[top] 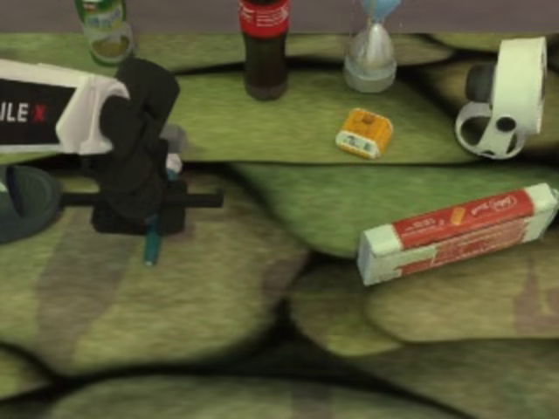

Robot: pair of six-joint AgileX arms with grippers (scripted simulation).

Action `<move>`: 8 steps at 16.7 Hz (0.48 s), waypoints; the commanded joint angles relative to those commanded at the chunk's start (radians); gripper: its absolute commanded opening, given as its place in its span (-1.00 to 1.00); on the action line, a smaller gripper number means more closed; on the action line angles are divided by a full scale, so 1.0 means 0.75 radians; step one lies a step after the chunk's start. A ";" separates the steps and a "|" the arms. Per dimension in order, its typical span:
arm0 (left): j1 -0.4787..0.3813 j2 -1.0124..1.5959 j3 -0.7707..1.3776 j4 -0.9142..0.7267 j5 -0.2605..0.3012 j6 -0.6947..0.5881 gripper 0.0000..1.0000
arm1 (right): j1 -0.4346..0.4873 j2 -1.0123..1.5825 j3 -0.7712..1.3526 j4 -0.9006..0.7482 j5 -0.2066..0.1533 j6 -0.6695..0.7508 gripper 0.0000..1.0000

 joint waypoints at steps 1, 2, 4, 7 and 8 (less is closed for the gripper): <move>0.001 -0.010 -0.011 0.056 0.022 0.012 -1.00 | 0.000 0.000 0.000 0.000 0.000 0.000 1.00; 0.002 -0.022 -0.025 0.126 0.049 0.027 -1.00 | 0.000 0.000 0.000 0.000 0.000 0.000 1.00; 0.007 -0.055 -0.064 0.292 0.115 0.062 -1.00 | 0.000 0.000 0.000 0.000 0.000 0.000 1.00; 0.017 -0.121 -0.150 0.590 0.233 0.126 -1.00 | 0.000 0.000 0.000 0.000 0.000 0.000 1.00; 0.021 -0.146 -0.184 0.703 0.277 0.150 -1.00 | 0.000 0.000 0.000 0.000 0.000 0.000 1.00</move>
